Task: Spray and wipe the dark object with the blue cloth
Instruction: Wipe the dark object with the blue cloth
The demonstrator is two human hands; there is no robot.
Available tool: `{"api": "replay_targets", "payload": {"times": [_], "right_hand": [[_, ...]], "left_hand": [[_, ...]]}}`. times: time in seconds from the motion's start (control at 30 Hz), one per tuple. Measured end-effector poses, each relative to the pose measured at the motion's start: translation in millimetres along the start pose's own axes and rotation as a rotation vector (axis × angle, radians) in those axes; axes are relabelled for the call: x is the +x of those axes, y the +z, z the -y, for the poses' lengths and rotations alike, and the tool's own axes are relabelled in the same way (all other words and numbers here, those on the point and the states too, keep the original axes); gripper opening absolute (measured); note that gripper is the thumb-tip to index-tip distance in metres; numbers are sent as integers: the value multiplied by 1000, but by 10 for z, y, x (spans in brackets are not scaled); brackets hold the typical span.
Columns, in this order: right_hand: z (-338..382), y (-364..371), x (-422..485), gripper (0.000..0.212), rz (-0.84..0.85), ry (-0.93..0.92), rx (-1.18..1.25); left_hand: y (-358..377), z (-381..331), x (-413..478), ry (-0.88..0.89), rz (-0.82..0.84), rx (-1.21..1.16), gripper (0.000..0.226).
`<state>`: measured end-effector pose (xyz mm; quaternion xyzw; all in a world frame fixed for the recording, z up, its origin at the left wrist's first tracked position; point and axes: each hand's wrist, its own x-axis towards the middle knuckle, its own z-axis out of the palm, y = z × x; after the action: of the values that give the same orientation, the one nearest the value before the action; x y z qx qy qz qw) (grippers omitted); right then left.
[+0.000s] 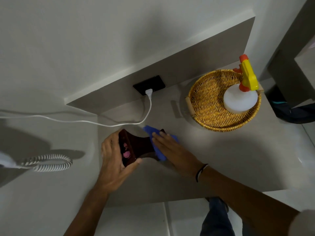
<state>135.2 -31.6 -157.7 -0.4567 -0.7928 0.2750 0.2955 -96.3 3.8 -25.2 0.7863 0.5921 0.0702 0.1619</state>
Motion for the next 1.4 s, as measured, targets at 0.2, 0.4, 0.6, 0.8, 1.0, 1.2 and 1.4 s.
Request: {"api": "replay_targets", "payload": {"times": [0.2,0.4,0.6,0.8,1.0,1.2,1.4], "right_hand": [[392,-116,197,74,-149,-31,283],[153,-113,40,78,-33,-119,-28],[110,-129,-6,79,-36,-21,93],[356,107,83,89,-137,-126,37],[-245,-102,-184,80,50,61,-216],[-266,-243,-193,77,-11,219,59],[-298,-78,-158,73,100,228,-232]], "left_hand": [[76,-69,88,54,-46,-52,95],[136,-57,-40,18,-70,-40,105],[96,-88,8,3,-67,-16,104],[84,-111,20,-17,-68,-14,99],[83,-178,50,-54,-69,36,102],[111,-597,145,-143,-115,251,108],[97,-889,252,-389,-69,315,127]]}}
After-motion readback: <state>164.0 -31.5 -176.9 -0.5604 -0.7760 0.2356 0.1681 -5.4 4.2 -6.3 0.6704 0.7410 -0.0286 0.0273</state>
